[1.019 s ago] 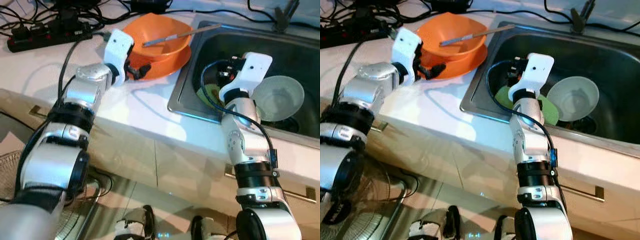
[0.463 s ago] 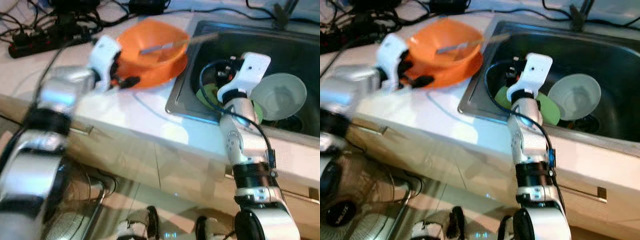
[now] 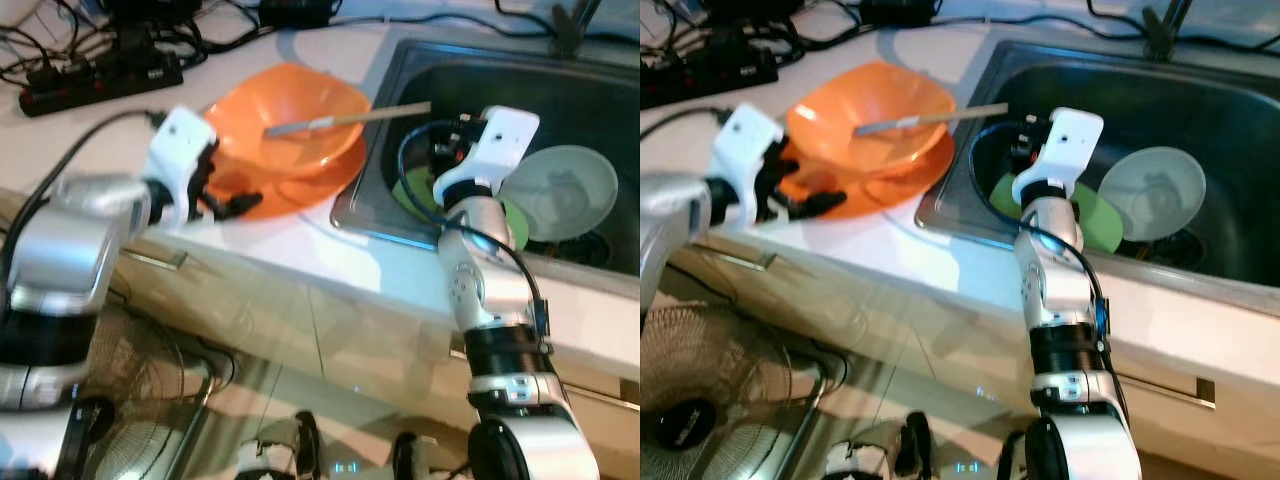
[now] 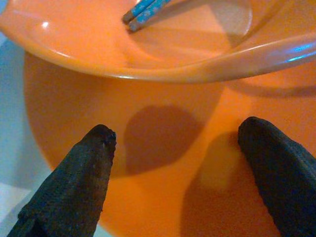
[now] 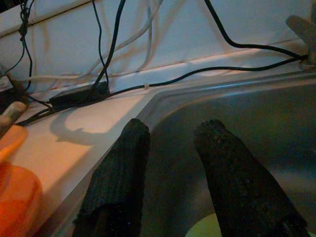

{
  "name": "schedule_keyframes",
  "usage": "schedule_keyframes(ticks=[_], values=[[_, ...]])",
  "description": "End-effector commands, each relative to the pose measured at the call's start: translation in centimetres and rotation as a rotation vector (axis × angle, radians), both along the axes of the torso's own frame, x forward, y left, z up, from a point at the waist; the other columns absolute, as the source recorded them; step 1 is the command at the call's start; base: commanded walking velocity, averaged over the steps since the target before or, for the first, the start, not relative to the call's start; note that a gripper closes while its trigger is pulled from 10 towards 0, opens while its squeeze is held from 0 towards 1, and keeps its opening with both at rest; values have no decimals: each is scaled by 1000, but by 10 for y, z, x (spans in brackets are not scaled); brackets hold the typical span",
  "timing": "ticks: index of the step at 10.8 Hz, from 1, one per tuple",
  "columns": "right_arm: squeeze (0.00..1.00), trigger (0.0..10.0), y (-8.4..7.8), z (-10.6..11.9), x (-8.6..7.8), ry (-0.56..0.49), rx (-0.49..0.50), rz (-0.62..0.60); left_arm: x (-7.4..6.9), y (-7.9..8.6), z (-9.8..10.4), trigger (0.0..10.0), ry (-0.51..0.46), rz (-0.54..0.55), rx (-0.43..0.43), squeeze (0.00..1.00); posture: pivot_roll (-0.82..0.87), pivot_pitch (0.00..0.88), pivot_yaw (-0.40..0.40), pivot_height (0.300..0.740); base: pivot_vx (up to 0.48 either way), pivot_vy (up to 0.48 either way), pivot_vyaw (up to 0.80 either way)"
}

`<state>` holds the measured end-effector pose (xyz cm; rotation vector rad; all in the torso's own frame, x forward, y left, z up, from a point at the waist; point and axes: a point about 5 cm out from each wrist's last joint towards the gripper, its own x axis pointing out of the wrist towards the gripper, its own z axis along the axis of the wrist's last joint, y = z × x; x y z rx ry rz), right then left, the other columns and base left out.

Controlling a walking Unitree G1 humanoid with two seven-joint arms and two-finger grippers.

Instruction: Kitchen organization

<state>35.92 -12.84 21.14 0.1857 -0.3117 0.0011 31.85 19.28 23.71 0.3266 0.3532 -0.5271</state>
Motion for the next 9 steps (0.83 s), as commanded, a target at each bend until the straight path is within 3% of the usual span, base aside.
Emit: schedule_keyframes(ticks=[1,3,5,8,9], values=[[0,10000,3,-1,1,0,10,13,-4,0,-2,10000,11,34,-12,0,194,173,98,740,0,0,0],[0,10000,1,1,2,-6,9,6,-3,10,9,10000,-73,123,21,0,189,167,95,740,0,0,0],[0,10000,-3,0,4,-4,8,-7,-9,26,31,10000,-145,224,10,0,204,162,85,740,0,0,0],[0,10000,0,-1,6,0,6,6,-20,46,48,10000,-195,313,27,0,216,161,75,740,0,0,0],[0,10000,-1,-1,7,0,4,5,-20,62,56,10000,-267,406,151,0,215,158,73,740,0,0,0]])
